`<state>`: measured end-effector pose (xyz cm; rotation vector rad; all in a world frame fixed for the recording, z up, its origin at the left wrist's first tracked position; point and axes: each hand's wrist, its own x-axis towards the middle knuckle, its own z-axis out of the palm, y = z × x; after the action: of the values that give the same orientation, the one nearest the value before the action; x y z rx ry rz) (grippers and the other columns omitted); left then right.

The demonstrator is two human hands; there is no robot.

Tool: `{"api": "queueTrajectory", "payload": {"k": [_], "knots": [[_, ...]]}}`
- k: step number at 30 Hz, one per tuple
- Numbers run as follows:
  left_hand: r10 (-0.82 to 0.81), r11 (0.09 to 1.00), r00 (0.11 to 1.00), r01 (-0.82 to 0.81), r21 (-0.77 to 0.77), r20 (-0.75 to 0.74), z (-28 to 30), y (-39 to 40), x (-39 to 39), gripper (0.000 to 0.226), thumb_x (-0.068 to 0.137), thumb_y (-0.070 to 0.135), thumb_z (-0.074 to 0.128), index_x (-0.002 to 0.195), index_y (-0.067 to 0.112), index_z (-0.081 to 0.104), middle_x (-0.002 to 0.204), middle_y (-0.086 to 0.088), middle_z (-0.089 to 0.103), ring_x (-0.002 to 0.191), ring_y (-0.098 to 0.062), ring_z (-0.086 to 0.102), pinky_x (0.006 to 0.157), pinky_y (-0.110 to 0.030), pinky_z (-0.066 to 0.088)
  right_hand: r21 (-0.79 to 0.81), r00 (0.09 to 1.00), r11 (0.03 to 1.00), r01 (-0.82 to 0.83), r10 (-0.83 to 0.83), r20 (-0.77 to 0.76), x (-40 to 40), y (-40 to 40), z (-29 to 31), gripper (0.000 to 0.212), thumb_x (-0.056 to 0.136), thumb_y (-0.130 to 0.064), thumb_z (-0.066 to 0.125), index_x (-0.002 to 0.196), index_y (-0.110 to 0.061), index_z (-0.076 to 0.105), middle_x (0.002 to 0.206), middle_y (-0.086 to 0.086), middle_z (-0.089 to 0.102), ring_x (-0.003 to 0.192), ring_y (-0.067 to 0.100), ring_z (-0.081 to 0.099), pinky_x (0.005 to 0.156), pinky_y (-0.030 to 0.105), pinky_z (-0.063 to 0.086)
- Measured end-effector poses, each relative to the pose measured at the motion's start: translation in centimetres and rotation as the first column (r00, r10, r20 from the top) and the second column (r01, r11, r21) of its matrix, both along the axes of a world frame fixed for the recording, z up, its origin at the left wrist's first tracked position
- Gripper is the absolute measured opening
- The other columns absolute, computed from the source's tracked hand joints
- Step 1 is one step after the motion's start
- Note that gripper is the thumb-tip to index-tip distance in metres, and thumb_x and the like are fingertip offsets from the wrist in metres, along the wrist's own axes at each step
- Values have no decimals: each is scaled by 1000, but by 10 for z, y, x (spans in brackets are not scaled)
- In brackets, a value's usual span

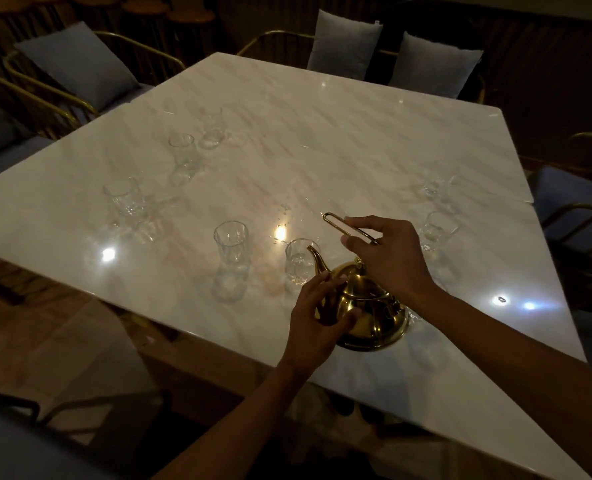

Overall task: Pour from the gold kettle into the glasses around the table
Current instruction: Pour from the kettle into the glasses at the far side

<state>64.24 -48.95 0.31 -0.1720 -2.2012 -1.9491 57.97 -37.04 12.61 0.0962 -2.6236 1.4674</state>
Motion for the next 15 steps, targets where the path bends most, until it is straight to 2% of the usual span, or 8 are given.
{"api": "queueTrajectory", "payload": {"k": [1, 2, 3, 5, 10, 15], "knots": [[-1, 1000, 1000, 1, -2, -11, 1, 0, 1, 53, 77, 40, 72, 127, 31, 58, 140, 12, 48, 132, 7, 40, 105, -26, 46, -18, 1000, 1000, 1, -1, -4, 2, 1, 2, 30, 82, -22, 75, 111, -21, 72, 117, -3, 70, 86, 9, 64, 81, 27, 52], [-1, 1000, 1000, 1, -4, -24, 2, 0, 2, 53, 77, 39, 73, 127, 30, 58, 140, 13, 47, 132, 7, 40, 103, -27, 47, -43, 1000, 999, 0, 0, -7, 4, 1, 3, 29, 81, -22, 76, 110, -22, 73, 112, -3, 72, 80, 3, 62, 77, 27, 52], [2, 1000, 999, -3, -7, -37, 5, 0, 3, 53, 77, 38, 73, 127, 31, 57, 140, 14, 46, 131, 7, 40, 103, -26, 47, -68, 1000, 998, -4, 3, -11, 5, 1, 5, 29, 81, -22, 76, 109, -23, 74, 106, -2, 73, 70, -5, 59, 71, 24, 49], [16, 1000, 998, -17, -18, -61, 10, -1, 4, 53, 77, 38, 72, 127, 32, 57, 140, 15, 45, 132, 6, 40, 102, -18, 44, -87, 1000, 996, -5, 3, -29, 8, 2, 8, 27, 81, -23, 76, 107, -25, 74, 99, -4, 74, 59, -9, 54, 68, 21, 45], [42, 998, 996, -45, -38, -84, 21, -5, 8, 52, 77, 41, 72, 126, 35, 56, 143, 6, 47, 131, 5, 41, 102, -28, 49, -80, 995, 996, -33, 25, -95, 12, -1, 19, 29, 81, -24, 75, 110, -24, 73, 109, -10, 72, 62, -9, 51, 73, 21, 46], [68, 994, 991, -77, -74, -112, 32, -16, 11, 51, 76, 44, 70, 124, 36, 55, 140, 7, 47, 129, 10, 39, 99, -12, 44, -72, 986, 995, -63, 51, -157, 15, -9, 23, 31, 82, -23, 74, 113, -18, 72, 101, -1, 74, 51, -17, 50, 59, 3, 38]]}}
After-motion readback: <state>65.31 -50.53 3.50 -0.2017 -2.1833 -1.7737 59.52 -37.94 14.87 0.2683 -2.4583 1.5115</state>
